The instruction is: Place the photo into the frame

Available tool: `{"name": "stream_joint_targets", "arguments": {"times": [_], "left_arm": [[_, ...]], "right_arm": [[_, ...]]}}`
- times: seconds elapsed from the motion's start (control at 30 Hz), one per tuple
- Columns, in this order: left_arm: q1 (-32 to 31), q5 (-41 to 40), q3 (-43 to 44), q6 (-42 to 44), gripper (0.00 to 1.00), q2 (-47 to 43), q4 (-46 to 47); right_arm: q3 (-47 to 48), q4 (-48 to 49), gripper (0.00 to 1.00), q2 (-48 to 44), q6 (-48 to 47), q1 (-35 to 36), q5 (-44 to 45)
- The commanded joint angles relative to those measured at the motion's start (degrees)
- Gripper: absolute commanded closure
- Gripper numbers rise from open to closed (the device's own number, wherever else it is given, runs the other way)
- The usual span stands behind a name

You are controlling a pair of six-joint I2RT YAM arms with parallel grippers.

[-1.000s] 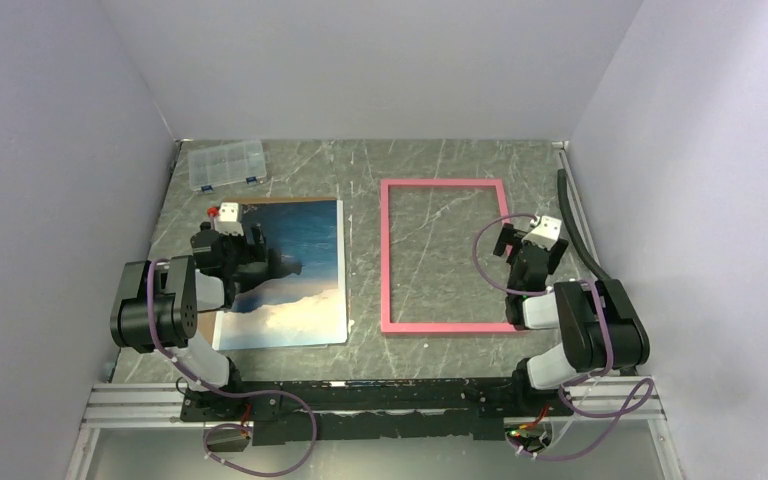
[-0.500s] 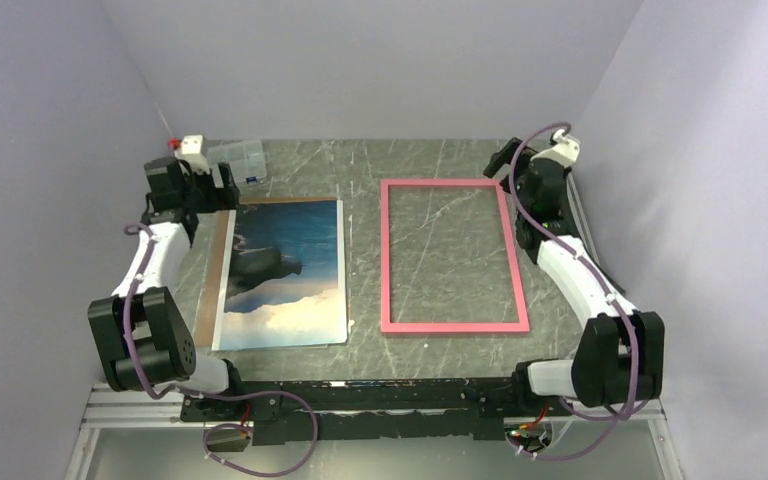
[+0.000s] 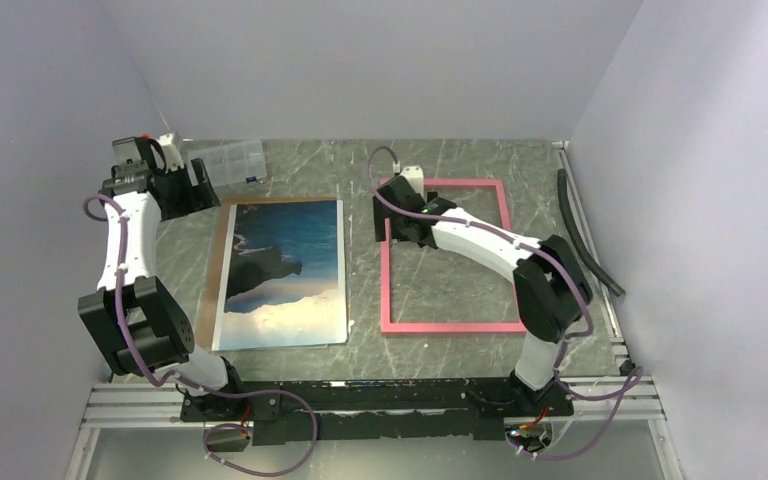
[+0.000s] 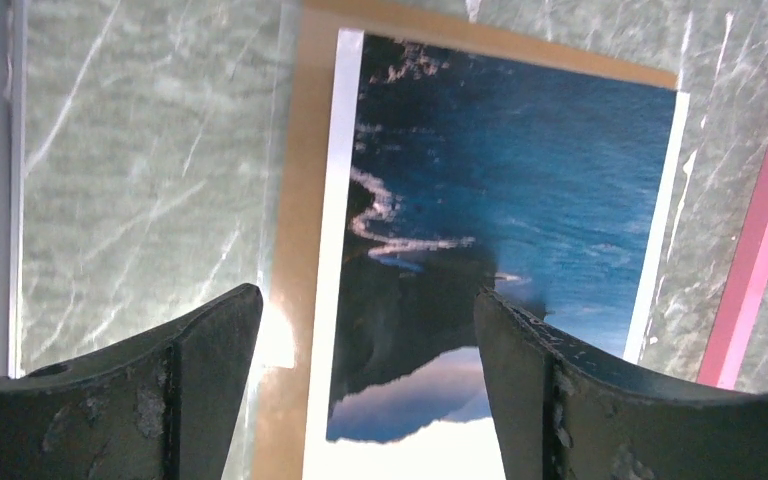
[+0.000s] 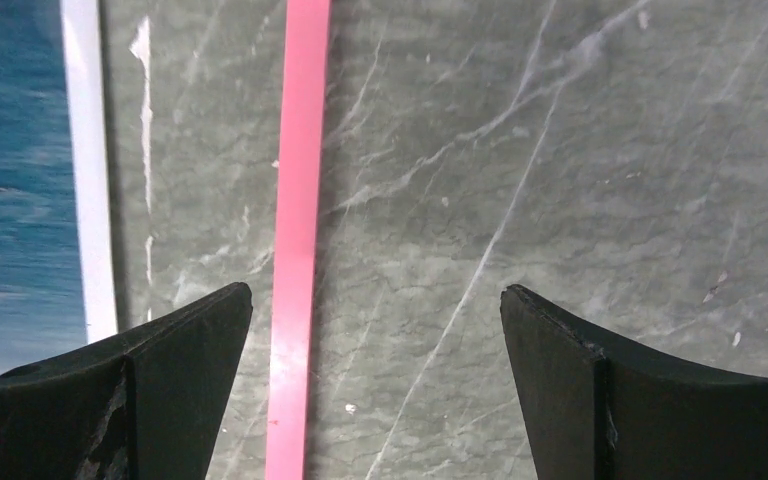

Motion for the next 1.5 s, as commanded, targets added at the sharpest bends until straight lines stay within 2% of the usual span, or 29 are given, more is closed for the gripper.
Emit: {"name": "stream_joint_targets", "arguments": {"times": [0.0, 0.13, 0.47, 0.7, 0.93, 1.03, 1.07, 1.13, 1.3, 1.47], "left_arm": [[0.9, 1.5, 2.7, -1.6, 0.17, -0.8, -7.0], [0.9, 0.8, 2.7, -1.6, 0.17, -1.0, -8.9], [0.9, 0.0, 0.6, -0.9, 0.18, -2.0, -11.1], [0.9, -0.3, -0.1, -0.6, 0.19, -2.8, -11.5], [0.9, 0.5, -0.8, 0.0, 0.20, -2.0, -12.5], [0.9, 1.8, -0.9, 0.0, 0.20, -2.0, -12.7], [0.9, 2.6, -0.8, 0.0, 0.13, -2.1, -12.9], [0.8, 4.1, -0.6, 0.0, 0.06, -2.4, -13.1], [-0.2, 7.6, 0.4, 0.6, 0.05, -3.6, -13.7], [-5.4, 7.4, 1.0, 1.5, 0.05, -4.8, -14.6]], "right_arm": [[4.2, -5.5, 0.00, 3.6, 1.3, 1.8, 4.6], [5.2, -4.6, 0.02, 7.4, 0.9, 3.1, 4.0], [7.8, -1.4, 0.14, 14.9, 0.6, 3.4, 0.1], [7.3, 0.3, 0.36, 18.1, 2.1, 3.5, -2.6], [10.1, -0.8, 0.75, 19.5, 3.7, 4.0, -5.3], [12.4, -2.0, 0.87, 17.4, 4.2, 4.0, -6.9], [13.3, -2.4, 0.91, 16.3, 4.4, 4.0, -7.7], [15.2, -3.0, 0.94, 13.8, 4.7, 3.9, -9.4], [22.0, -5.8, 0.98, 7.9, 6.8, 3.9, -15.4], [28.0, -6.4, 1.00, 4.3, 11.4, 3.2, -24.9]]}}
